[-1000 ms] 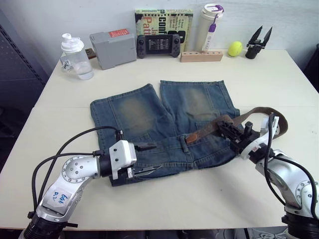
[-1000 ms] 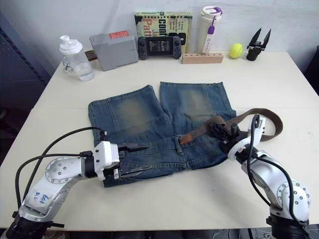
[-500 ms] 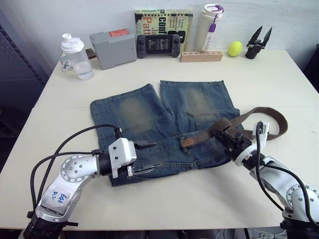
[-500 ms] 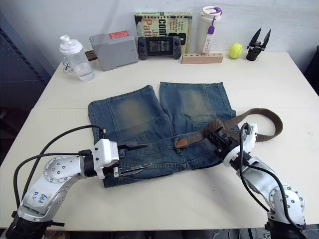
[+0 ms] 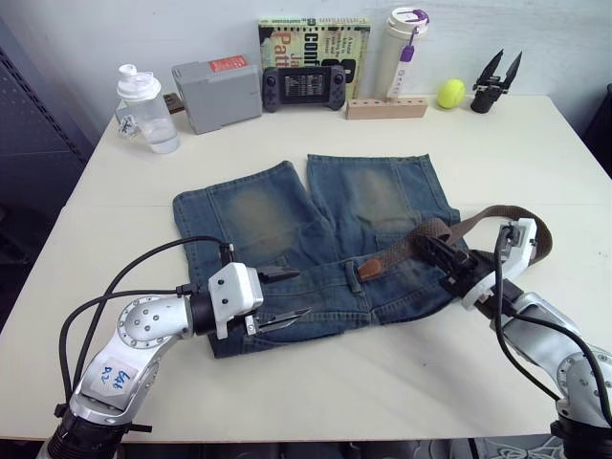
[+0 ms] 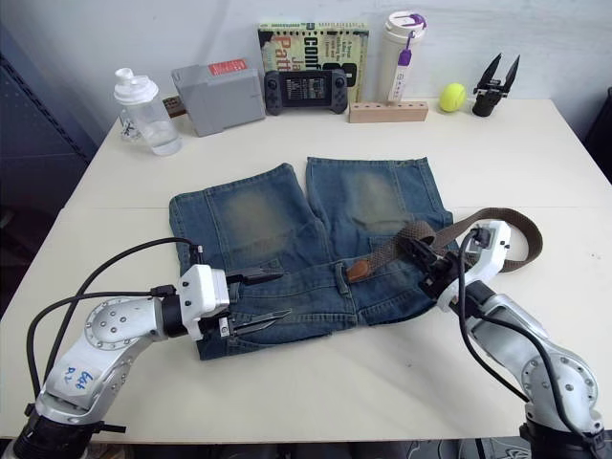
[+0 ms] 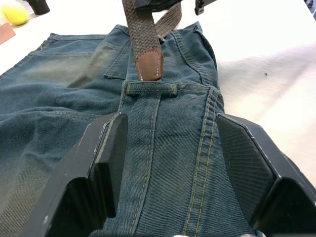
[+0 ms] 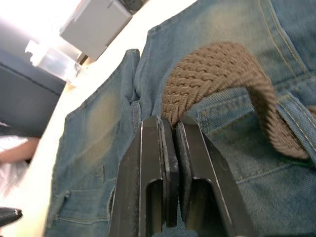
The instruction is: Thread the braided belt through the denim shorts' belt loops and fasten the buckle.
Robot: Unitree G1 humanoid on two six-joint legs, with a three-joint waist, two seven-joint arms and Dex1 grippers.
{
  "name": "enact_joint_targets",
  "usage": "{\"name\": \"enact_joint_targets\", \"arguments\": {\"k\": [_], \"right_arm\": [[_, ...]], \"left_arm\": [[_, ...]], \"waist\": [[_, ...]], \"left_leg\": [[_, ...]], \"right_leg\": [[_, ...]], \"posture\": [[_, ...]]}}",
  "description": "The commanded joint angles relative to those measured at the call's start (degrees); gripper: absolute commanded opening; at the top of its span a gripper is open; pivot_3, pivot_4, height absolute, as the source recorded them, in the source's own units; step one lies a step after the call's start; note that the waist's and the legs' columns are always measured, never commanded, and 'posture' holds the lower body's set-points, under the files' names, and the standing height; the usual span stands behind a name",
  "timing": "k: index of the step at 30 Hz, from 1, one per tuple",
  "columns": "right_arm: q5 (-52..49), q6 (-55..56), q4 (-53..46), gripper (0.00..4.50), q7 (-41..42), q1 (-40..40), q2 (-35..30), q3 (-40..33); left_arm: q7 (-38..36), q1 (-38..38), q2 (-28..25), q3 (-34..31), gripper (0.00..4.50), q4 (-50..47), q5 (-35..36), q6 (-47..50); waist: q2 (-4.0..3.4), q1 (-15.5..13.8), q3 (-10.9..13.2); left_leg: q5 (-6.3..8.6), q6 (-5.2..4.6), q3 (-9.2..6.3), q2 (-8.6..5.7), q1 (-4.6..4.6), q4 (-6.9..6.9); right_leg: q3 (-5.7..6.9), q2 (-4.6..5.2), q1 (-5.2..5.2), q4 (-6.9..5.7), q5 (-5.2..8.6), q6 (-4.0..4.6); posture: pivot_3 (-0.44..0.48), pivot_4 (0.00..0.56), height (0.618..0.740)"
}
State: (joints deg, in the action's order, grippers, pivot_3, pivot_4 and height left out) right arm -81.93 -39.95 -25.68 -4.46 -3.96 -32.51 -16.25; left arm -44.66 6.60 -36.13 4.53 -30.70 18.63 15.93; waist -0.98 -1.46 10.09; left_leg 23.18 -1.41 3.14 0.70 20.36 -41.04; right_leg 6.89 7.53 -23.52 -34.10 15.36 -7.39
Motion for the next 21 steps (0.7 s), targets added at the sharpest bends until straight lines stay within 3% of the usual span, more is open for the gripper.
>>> {"name": "enact_joint_targets", "arguments": {"k": [1, 12, 17, 21], "right_arm": [[5.23, 1.41, -3.12, 0.00, 3.72, 0.18, -0.43, -0.01], [21.87, 3.31, -6.73, 0.00, 8.18, 0.91, 2.55, 6.62], [24.89, 3.07, -8.11, 0.00, 8.47, 1.23, 5.03, 8.68], [21.75, 0.23, -8.41, 0.00, 6.45, 1.84, 8.43, 10.25]], "left_arm": [[0.34, 0.74, 0.43, -0.56, 3.17, -1.04, -0.18, -1.09], [1.26, 1.18, 0.90, -1.11, 3.17, -0.80, -0.90, -1.04], [1.90, 1.54, 0.96, -1.35, 3.17, -0.62, -1.33, -1.27], [2.07, 2.69, 1.30, -0.64, 3.17, 0.45, -2.34, -2.13]], "waist": [[0.00, -0.03, 0.00], [0.00, 0.07, 0.00], [0.00, 0.06, 0.00], [0.00, 0.08, 0.00]], "left_leg": [[0.00, 0.00, 0.02, -0.01, 0.00, 0.00], [0.00, 0.00, 0.03, -0.02, 0.00, 0.01], [0.00, 0.00, 0.02, -0.03, -0.01, 0.01], [0.00, 0.01, 0.01, -0.02, -0.02, 0.01]], "right_leg": [[0.00, 0.00, 0.00, 0.00, 0.00, 0.00], [0.01, -0.01, 0.00, 0.00, 0.00, 0.00], [0.00, -0.01, 0.00, 0.00, 0.00, 0.00], [0.01, -0.05, 0.00, 0.00, 0.00, 0.00]], "posture": [[0.000, 0.150, 0.726], [0.000, 0.150, 0.726], [0.000, 0.150, 0.726], [0.000, 0.150, 0.726]]}}
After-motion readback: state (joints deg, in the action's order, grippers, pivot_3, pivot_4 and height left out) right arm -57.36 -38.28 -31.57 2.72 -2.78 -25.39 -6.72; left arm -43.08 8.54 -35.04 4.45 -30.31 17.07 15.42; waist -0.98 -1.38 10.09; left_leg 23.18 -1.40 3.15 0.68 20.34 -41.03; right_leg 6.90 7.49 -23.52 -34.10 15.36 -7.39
